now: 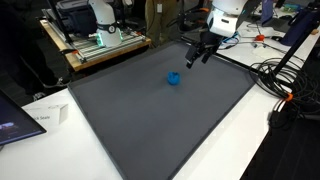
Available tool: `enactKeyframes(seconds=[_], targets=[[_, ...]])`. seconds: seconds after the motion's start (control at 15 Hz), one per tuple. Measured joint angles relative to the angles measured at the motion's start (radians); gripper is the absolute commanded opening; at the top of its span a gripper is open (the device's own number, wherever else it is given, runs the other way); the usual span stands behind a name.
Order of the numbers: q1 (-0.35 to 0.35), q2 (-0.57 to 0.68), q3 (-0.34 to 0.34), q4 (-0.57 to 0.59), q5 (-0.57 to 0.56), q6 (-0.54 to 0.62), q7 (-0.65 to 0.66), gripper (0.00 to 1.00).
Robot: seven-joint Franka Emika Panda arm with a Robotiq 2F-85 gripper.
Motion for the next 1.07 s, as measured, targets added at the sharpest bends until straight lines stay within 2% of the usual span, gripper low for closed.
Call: enactKeyframes(seconds=[0.47, 0.8, 1.07], targets=[[0.054, -0.035, 0.0, -0.042, -0.101, 0.026, 0.004, 1.0], [0.061, -0.165, 0.001, -0.206, -0.117, 0.044, 0.035, 1.0], [0.06, -0.28, 0.002, -0.352, -0.117, 0.12, 0.061, 1.0]])
